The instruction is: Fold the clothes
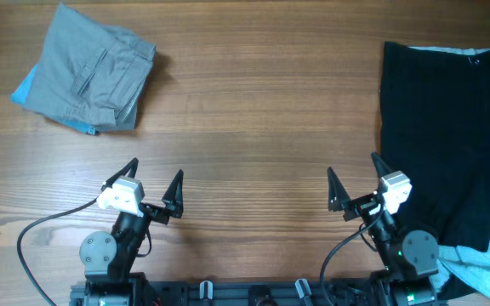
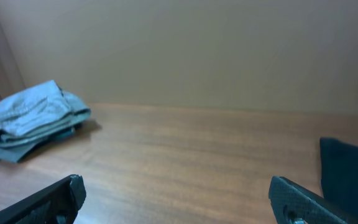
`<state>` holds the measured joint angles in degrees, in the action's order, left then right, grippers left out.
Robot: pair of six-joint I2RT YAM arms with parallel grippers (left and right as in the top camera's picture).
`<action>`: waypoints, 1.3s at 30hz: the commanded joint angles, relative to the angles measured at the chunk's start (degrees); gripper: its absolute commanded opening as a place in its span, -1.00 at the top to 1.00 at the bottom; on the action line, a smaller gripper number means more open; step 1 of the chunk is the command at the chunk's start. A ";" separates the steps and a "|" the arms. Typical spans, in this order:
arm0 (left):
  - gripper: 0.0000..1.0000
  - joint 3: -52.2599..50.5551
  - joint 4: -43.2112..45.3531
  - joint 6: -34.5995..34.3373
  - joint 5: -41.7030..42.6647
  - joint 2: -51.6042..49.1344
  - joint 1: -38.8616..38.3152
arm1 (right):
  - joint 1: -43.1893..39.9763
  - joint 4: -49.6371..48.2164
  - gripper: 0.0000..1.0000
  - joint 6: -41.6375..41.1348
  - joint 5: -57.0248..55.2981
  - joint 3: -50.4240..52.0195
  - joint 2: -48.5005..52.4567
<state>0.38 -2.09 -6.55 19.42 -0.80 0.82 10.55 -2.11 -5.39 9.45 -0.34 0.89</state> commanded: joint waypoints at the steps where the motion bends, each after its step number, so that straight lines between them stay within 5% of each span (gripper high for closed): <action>1: -1.00 -0.04 0.09 -0.55 0.68 0.42 0.42 | -0.46 1.40 -1.00 -1.01 0.90 0.02 -0.24; 15: -1.00 -0.04 0.24 -0.90 3.39 0.42 0.42 | -0.46 0.28 -1.00 -6.05 1.18 0.02 -0.09; 17: -1.00 0.33 2.64 -4.52 6.01 0.42 0.42 | -0.46 -2.45 -0.99 -10.56 5.03 -0.11 -0.09; 23: -1.00 10.23 1.53 -8.87 4.61 -0.02 0.44 | -0.46 -0.42 -0.99 -6.73 13.75 -7.65 0.44; 26: -1.00 18.47 -5.07 -7.15 0.55 -2.84 0.44 | -0.46 6.56 -0.99 -5.60 13.53 -14.25 2.73; 31: -1.00 38.86 -29.40 -2.64 -10.27 -17.31 0.44 | -0.46 22.97 -1.00 -5.07 12.87 -27.89 14.99; 39: -1.00 62.14 -51.87 -2.64 -10.56 -46.64 0.42 | -0.46 36.06 -0.99 -5.22 13.46 -45.79 39.10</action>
<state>54.98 -49.12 -10.24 10.85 -37.06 0.86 10.28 32.25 -11.05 21.67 -39.51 32.27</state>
